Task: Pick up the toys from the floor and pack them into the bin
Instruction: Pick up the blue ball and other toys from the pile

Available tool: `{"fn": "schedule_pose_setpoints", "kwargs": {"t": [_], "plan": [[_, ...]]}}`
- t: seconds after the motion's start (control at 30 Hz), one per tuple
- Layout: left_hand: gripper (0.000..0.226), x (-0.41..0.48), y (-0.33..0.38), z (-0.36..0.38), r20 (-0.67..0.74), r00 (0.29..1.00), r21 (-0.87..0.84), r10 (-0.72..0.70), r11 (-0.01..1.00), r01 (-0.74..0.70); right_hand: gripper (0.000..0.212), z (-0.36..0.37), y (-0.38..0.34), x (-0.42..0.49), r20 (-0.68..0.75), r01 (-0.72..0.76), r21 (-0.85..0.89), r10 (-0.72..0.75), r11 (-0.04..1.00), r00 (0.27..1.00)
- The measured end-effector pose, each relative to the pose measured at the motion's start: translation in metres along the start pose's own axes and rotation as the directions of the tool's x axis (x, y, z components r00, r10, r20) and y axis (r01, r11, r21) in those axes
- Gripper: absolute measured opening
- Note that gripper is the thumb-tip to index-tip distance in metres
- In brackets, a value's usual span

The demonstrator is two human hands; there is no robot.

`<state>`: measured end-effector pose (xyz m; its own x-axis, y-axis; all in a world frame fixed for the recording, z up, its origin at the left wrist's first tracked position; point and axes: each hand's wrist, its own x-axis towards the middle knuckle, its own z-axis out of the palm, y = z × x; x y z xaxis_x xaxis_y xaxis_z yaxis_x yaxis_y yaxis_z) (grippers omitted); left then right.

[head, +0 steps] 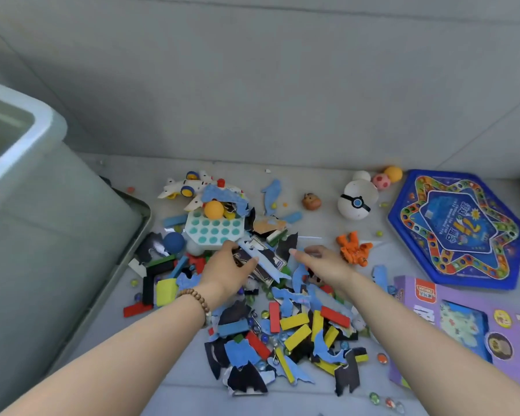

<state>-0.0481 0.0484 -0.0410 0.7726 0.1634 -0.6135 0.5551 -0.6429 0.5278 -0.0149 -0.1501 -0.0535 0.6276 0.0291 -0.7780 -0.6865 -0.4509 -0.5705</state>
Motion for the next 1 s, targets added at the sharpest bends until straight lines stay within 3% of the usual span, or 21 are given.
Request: {"fn": "schedule_pose_setpoints", "kwargs": {"t": [0.17,0.4,0.53,0.63,0.83,0.9,0.93,1.0], "plan": [[0.054,0.011,0.001,0.008,-0.014,1.0,-0.141,0.018,0.99,-0.02,0.04,0.004,0.0,0.006,-0.013,-0.005,0.207,0.008,0.978,1.0],[0.047,0.02,0.003,0.021,-0.034,0.999,-0.284,0.026,0.958,-0.035,0.055,0.0,0.008,0.01,-0.028,0.069,0.171,-0.065,0.983,0.997],[0.056,0.021,0.003,0.023,-0.018,1.0,-0.417,0.02,0.909,-0.026,0.054,0.0,0.009,0.01,-0.004,0.074,0.168,-0.074,0.983,0.997],[0.062,0.023,0.0,0.026,0.042,0.999,-0.493,0.003,0.87,0.018,0.055,0.001,0.011,0.012,0.01,0.058,0.214,-0.062,0.975,0.998],[0.035,0.021,0.004,0.027,0.221,0.975,-0.513,0.008,0.851,0.11,0.051,0.004,0.018,0.01,0.044,0.083,0.291,-0.1,0.953,0.994],[0.038,0.019,0.01,0.026,0.279,0.96,-0.516,-0.007,0.842,0.156,0.053,0.004,0.019,0.011,0.035,0.096,0.286,-0.111,0.953,0.993],[0.05,0.019,0.011,0.026,0.301,0.954,-0.514,-0.009,0.841,0.17,0.055,0.005,0.019,0.011,0.034,0.104,0.28,-0.118,0.954,0.992],[0.039,0.017,0.014,0.027,0.282,0.959,-0.521,0.021,0.843,0.135,0.06,0.007,0.02,0.013,0.03,0.115,0.264,-0.127,0.958,0.991]]}}
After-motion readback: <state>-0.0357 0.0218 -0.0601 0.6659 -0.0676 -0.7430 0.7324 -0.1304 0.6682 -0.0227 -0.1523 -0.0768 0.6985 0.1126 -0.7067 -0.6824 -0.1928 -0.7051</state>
